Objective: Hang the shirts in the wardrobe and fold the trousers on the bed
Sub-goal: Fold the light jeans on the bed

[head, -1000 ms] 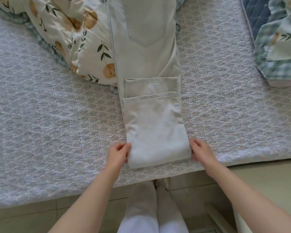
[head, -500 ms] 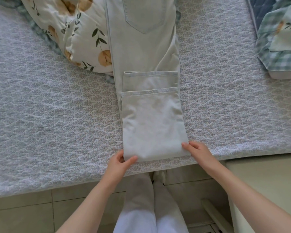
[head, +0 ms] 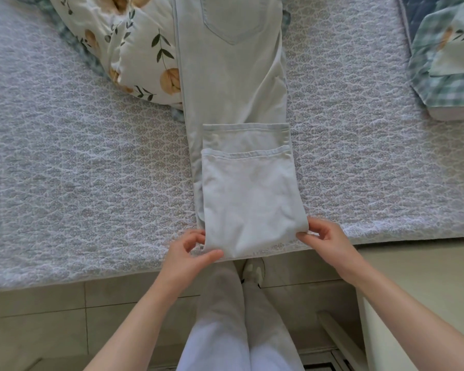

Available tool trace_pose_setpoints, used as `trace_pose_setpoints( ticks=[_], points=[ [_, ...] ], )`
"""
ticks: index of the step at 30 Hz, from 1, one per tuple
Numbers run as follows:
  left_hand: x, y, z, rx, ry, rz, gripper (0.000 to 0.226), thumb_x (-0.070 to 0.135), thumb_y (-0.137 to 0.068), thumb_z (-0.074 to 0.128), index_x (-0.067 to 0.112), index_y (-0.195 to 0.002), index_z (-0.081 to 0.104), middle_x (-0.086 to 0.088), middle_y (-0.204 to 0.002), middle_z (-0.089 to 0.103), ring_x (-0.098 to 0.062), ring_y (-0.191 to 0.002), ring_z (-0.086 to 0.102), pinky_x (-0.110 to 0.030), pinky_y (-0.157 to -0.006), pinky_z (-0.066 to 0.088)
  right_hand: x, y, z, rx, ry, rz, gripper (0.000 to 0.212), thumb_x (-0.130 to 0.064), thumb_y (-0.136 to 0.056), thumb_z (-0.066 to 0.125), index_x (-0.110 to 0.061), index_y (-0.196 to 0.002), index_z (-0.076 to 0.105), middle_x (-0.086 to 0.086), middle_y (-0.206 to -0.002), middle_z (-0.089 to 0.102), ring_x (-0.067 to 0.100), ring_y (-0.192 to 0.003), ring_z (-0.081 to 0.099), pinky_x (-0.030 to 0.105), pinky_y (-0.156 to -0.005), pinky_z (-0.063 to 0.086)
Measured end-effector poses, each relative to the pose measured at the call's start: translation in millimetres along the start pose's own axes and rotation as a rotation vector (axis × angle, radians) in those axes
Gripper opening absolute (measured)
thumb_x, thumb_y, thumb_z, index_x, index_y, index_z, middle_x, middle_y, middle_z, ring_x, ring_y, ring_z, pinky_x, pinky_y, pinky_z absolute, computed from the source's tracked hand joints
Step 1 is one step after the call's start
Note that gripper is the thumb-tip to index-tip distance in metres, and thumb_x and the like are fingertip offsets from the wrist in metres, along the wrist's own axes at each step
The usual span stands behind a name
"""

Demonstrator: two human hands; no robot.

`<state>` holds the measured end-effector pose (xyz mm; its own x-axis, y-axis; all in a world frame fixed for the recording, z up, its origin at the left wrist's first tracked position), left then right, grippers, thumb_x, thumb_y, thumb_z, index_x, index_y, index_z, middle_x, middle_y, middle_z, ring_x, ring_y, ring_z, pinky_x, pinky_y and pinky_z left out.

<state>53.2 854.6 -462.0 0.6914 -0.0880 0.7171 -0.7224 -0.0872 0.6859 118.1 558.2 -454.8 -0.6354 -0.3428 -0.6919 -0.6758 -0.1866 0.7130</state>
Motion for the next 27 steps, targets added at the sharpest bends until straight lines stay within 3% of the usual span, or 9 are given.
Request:
trace_pose_setpoints(
  ticks=[4, 6, 9, 14, 17, 19, 21, 24, 27],
  points=[
    [0.6, -3.2, 1.1, 0.087, -0.083, -0.072, 0.034, 0.023, -0.080, 0.080, 0.022, -0.109, 0.061, 0.004, -0.100, 0.069, -0.013, -0.097, 0.066, -0.025, -0.083, 0.052, 4.8, 0.9, 4.6, -0.130, -0.019, 0.109, 0.040, -0.025, -0.084, 0.067, -0.023, -0.123, 0.060, -0.010, -0.116, 0.069, 0.005, -0.108, 0.063, 0.023, -0.087, 0.047],
    [2.8, -7.3, 2.4, 0.074, -0.097, -0.091, 0.039, 0.022, -0.082, 0.078, 0.028, -0.115, 0.059, 0.005, -0.105, 0.067, -0.016, -0.097, 0.064, -0.027, -0.079, 0.054, 4.3, -2.0, 8.3, -0.137, 0.006, 0.149, 0.030, -0.033, -0.091, 0.064, -0.030, -0.121, 0.058, -0.016, -0.115, 0.067, -0.002, -0.102, 0.063, 0.017, -0.080, 0.045],
    [5.7, -13.8, 5.9, 0.015, -0.162, -0.038, 0.026, 0.017, -0.082, 0.076, 0.028, -0.104, 0.065, 0.007, -0.109, 0.065, -0.016, -0.100, 0.060, -0.032, -0.087, 0.050, 4.8, -8.9, 13.5, -0.144, 0.059, 0.151, 0.020, -0.032, -0.098, 0.052, -0.038, -0.117, 0.058, -0.024, -0.114, 0.064, -0.008, -0.098, 0.061, 0.014, -0.075, 0.043],
    [14.4, -20.1, 13.4, -0.017, -0.395, 0.207, 0.024, 0.014, -0.080, 0.076, 0.022, -0.099, 0.064, 0.020, -0.122, 0.050, -0.004, -0.116, 0.041, -0.018, -0.095, 0.032, 11.4, -15.8, 14.0, -0.110, 0.079, 0.178, 0.028, -0.022, -0.099, 0.053, -0.028, -0.126, 0.058, -0.013, -0.117, 0.065, 0.006, -0.107, 0.061, 0.021, -0.081, 0.046],
    [12.1, -25.1, 17.6, -0.139, -0.367, 0.115, 0.038, 0.017, -0.083, 0.072, 0.028, -0.116, 0.056, 0.018, -0.116, 0.060, 0.007, -0.103, 0.052, -0.022, -0.089, 0.042, 12.0, -17.2, 13.5, -0.108, 0.088, 0.184, 0.028, -0.021, -0.099, 0.054, -0.027, -0.125, 0.058, -0.014, -0.117, 0.065, 0.006, -0.107, 0.060, 0.021, -0.082, 0.047],
    [7.4, -26.1, 17.1, -0.176, -0.314, 0.024, 0.053, 0.022, -0.083, 0.073, 0.036, -0.127, 0.047, 0.020, -0.120, 0.061, 0.007, -0.107, 0.057, -0.024, -0.092, 0.047, 11.4, -17.6, 13.7, -0.108, 0.081, 0.186, 0.026, -0.020, -0.099, 0.053, -0.027, -0.123, 0.059, -0.014, -0.116, 0.065, 0.005, -0.104, 0.061, 0.018, -0.077, 0.046],
    [2.1, -22.2, 17.8, -0.180, -0.270, -0.031, 0.061, 0.019, -0.084, 0.074, 0.035, -0.132, 0.041, 0.021, -0.121, 0.060, 0.009, -0.105, 0.059, -0.014, -0.084, 0.048, 12.4, -16.9, 13.5, -0.107, 0.080, 0.185, 0.024, -0.018, -0.099, 0.052, -0.028, -0.119, 0.060, -0.014, -0.113, 0.066, 0.002, -0.099, 0.061, 0.013, -0.070, 0.044],
    [-4.9, -14.3, 15.6, -0.111, -0.206, -0.060, 0.051, 0.010, -0.084, 0.074, 0.027, -0.126, 0.051, 0.017, -0.113, 0.066, 0.010, -0.096, 0.063, -0.009, -0.076, 0.049, 17.9, -16.1, 12.4, -0.096, 0.101, 0.193, 0.024, -0.018, -0.098, 0.054, -0.027, -0.119, 0.062, -0.012, -0.112, 0.067, 0.001, -0.097, 0.062, 0.014, -0.072, 0.044],
    [-19.8, -8.1, 6.1, -0.022, -0.312, -0.078, 0.032, 0.014, -0.082, 0.075, 0.028, -0.108, 0.063, 0.016, -0.103, 0.071, 0.005, -0.094, 0.065, -0.018, -0.082, 0.051, 24.3, -14.5, 11.1, -0.102, 0.127, 0.192, 0.025, -0.015, -0.097, 0.055, -0.024, -0.119, 0.063, -0.016, -0.109, 0.068, -0.004, -0.098, 0.063, 0.013, -0.079, 0.048]
  ],
)
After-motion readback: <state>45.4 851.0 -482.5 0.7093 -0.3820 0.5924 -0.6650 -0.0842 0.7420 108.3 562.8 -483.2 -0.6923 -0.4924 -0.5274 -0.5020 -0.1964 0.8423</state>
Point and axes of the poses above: each hand's wrist, its own y-axis away from the middle knuckle, its own z-axis out of the palm, x = y × z, the point moved 3 cm from there along -y, towards the middle knuckle
